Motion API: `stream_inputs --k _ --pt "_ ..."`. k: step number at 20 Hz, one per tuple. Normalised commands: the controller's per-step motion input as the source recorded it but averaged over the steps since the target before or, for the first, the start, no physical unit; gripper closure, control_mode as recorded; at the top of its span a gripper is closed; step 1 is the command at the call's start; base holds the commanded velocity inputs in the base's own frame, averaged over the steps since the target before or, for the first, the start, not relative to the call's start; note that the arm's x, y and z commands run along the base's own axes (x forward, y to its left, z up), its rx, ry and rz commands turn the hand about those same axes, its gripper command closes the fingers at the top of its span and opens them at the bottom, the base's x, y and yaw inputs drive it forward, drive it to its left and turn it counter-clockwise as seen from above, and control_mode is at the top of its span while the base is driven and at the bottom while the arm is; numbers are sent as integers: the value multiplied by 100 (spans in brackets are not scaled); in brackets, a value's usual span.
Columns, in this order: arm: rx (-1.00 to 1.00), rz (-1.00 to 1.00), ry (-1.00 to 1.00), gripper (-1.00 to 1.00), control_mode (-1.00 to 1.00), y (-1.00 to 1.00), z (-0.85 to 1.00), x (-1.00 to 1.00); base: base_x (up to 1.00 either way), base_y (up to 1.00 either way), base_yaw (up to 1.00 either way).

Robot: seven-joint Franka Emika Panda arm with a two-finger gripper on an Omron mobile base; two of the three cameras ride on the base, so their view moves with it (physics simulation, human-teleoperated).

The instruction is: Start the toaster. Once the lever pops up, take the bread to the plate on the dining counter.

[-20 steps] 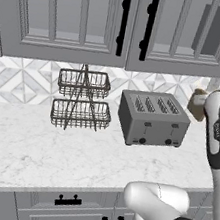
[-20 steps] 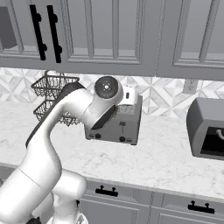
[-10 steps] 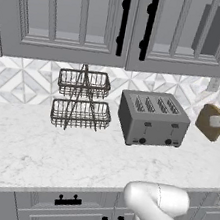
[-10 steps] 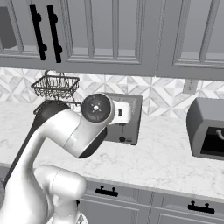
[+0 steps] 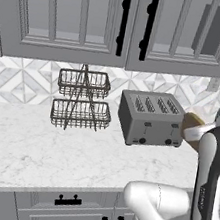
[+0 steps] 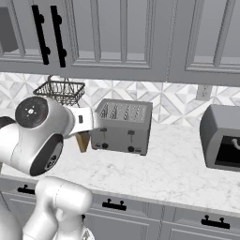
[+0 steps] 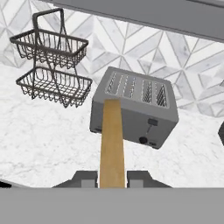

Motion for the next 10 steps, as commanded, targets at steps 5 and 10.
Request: stream_inputs --k 5,10 --pt "-3 0 1 100 -100 10 0 0 0 0 0" --pt "0 0 0 100 100 0 0 -9 -53 -1 0"
